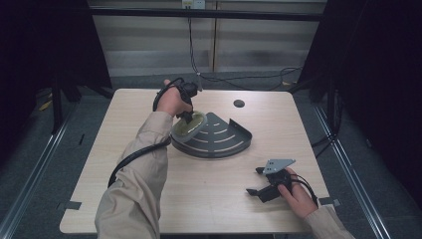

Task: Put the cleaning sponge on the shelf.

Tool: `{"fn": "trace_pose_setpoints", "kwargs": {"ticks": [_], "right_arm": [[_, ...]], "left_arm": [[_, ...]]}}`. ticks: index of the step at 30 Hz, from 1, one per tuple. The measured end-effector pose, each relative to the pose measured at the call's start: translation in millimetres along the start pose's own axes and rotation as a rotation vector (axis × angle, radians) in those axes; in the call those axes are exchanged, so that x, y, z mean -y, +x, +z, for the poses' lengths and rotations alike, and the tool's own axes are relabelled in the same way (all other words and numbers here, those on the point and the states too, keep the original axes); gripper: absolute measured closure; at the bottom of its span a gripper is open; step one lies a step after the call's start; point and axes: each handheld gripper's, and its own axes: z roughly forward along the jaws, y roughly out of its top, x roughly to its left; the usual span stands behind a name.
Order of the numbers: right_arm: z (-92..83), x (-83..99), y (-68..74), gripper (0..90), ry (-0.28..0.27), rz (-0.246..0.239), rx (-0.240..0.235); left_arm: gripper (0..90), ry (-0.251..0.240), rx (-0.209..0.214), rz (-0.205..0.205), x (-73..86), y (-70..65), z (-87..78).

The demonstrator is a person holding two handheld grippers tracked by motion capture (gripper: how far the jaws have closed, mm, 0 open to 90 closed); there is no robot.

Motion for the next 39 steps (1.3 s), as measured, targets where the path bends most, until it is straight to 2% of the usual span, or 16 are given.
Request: {"fn": "trace_pose_setpoints", "kwargs": {"ticks": [12, 28, 39], "right_arm": [[0.0, 0.0, 0.0, 12.9, 0.0, -0.001, 0.0], [0.0, 0.0, 0.1, 12.9, 0.0, 0.0, 0.0], [0.1, 0.0, 0.1, 12.8, 0.0, -0.001, 0.0]], "left_arm": [[71.2, 0.002, 0.001, 0.003, -8.5, -4.2, 14.3], [71.2, 0.009, -0.001, -0.004, -8.1, -3.5, 34.3], [71.2, -0.009, -0.008, -0.015, -4.4, 1.2, 41.9]]}}
